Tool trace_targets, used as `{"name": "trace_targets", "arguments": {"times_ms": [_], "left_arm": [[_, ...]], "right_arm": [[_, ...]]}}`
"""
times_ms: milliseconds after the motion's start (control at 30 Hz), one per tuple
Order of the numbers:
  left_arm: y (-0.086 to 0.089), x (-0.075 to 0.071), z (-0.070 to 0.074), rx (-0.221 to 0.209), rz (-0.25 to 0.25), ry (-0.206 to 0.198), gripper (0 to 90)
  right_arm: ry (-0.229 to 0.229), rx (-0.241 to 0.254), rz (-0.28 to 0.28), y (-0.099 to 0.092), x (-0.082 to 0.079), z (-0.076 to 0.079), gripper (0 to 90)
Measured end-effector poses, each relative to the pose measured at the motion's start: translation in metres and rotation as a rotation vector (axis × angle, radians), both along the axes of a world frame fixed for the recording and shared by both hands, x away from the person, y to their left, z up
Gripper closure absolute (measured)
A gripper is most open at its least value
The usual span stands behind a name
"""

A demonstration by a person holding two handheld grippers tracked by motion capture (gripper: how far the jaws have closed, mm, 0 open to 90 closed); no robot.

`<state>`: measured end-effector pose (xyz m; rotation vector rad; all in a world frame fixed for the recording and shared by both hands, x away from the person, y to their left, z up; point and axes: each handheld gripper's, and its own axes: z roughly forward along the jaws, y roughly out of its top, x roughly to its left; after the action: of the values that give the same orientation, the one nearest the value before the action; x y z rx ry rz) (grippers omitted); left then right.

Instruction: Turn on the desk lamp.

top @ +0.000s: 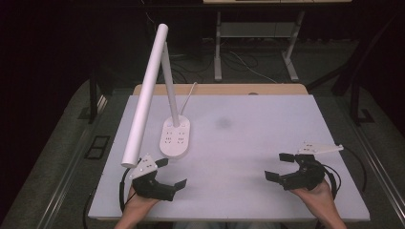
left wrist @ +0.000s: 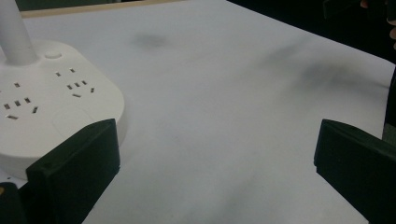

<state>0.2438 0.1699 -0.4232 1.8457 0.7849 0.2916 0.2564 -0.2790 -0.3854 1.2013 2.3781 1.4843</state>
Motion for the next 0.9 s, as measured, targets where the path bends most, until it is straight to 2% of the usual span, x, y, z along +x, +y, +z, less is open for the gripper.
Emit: {"name": "trace_targets", "arguments": {"times_ms": [133,300,900], "left_arm": [[0.0,0.0,0.0,-0.002,0.003,-0.001,0.0],[0.0,0.0,0.0,0.0,0.001,-0.001,0.0],[0.001,0.0,0.0,-0.005,0.012,0.0,0.0]], "right_arm": [[0.004,-0.007,0.009,0.005,0.008,0.002,0.2],[0.01,0.012,0.016,0.01,0.017,0.004,0.3],[0.017,-0.008,0.047,0.028,0.042,0.016,0.3]]}}
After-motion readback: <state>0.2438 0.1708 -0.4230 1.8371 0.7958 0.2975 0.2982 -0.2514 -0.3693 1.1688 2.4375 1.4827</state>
